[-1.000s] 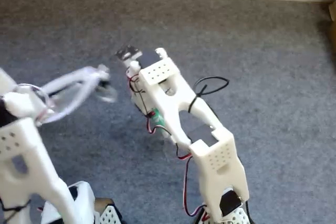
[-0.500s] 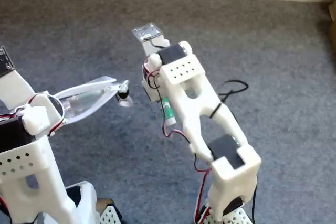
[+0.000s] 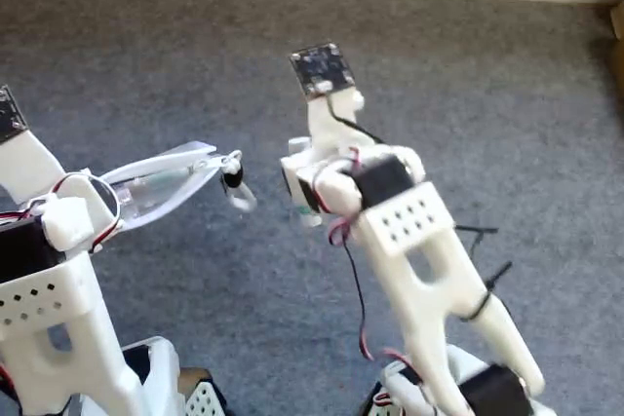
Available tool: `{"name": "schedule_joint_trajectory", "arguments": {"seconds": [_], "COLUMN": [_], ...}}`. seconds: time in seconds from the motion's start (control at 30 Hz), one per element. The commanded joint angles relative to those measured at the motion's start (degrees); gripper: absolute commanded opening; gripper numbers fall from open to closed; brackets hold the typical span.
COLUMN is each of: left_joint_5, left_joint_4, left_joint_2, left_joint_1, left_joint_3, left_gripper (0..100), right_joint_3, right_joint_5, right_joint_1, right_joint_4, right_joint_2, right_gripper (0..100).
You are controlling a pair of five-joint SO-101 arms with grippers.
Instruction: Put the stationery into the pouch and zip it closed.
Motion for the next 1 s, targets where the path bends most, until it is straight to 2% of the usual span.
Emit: {"name": "schedule_joint_trajectory", "arguments": {"seconds": [0.0,0.2,0.53,0.8,0.97], "left_joint_5": [-0.7,-0.7,-0.7,-0.7,-0.7], "left_joint_4": [-1.4,-1.3,-2.3,-2.9,-2.8], "left_joint_2": [-1.1,-1.1,-1.1,-1.2,-1.3], "left_joint_1": [0.9,0.8,0.8,0.8,0.8], "left_joint_3": [-0.1,0.0,1.3,1.9,1.9], "left_gripper": [1,1,1,1,1], "right_joint_3": [3.7,13.7,31.3,45.0,47.8], "right_joint_5": [-1.2,-1.2,-1.2,-1.2,-1.2], "right_joint_1": [-2.9,-5.5,-5.5,-5.5,-5.5], "right_joint_4": [-6.2,-16.9,-39.9,-64.7,-73.1], "right_joint_2": [-8.6,-16.9,-31.3,-35.6,-35.6], "right_gripper": [0.5,0.5,0.5,0.5,0.5]}}
